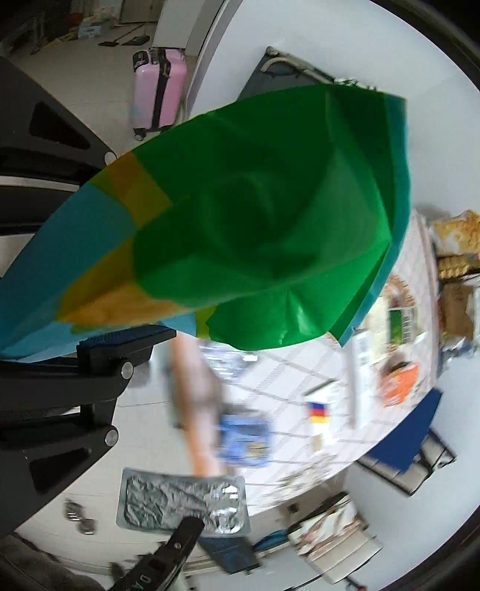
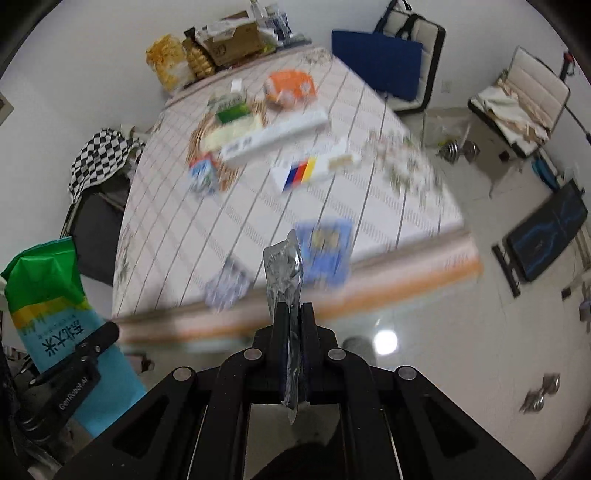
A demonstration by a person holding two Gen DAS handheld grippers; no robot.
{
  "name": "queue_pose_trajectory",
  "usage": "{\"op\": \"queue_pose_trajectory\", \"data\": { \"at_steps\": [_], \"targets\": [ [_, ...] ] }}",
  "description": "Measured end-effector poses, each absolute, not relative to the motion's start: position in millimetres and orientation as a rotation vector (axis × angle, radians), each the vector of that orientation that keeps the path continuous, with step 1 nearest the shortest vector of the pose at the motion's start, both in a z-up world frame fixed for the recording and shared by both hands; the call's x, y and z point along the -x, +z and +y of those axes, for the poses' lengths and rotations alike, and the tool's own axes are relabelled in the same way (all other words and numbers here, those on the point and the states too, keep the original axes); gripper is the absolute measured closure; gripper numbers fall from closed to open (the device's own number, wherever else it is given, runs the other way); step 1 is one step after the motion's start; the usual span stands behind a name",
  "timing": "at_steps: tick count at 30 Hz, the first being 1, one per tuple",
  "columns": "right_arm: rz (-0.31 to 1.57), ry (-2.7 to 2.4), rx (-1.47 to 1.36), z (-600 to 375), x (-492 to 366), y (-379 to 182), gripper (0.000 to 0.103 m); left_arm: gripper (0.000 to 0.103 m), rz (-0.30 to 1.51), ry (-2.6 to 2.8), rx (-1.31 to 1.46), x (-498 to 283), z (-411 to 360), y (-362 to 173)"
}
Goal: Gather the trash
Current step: 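Carry the snack bag and foil pack in both grippers toward the trash bin, then open both grippers over the bin to drop the bag and foil pack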
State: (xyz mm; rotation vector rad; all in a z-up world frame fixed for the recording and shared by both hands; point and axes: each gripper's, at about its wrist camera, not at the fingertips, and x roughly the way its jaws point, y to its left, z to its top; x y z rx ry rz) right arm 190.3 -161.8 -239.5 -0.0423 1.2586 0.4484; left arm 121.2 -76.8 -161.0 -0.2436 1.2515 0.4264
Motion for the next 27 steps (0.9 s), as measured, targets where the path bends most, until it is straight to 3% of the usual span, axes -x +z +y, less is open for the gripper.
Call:
{"op": "queue_pose_trajectory", "data": {
  "at_steps": [7,13,21,25,27],
  "targets": [
    [1.458,0.413,0.079,-169.9,-87.4,-324.3,0.097,0.078,1.452,0.313,0.333,-90.8,-81.7,-248.7],
    [1.604,0.375,0.111,-181.3,-55.5,-449.5,0.097,0.078,1.643,0.246,0.510,-104.6,-73.1,-404.9],
    [1.699,0.352,0.046,-185.5,-67.4,-640.1,0.097,0.077,1.731,0.250,0.672,-175.8,-45.9,-596.1],
    [1.733,0.357,-0.003,-181.7,-80.3,-720.0,0.097,0.074,1.747,0.215,0.769,-217.1,-33.8,-664.8],
    [1.748,0.361,-0.029,-182.3,-82.4,-749.3,0.097,0.063,1.750,0.199,0.824,-233.0,-27.8,-685.5]
  ]
}}
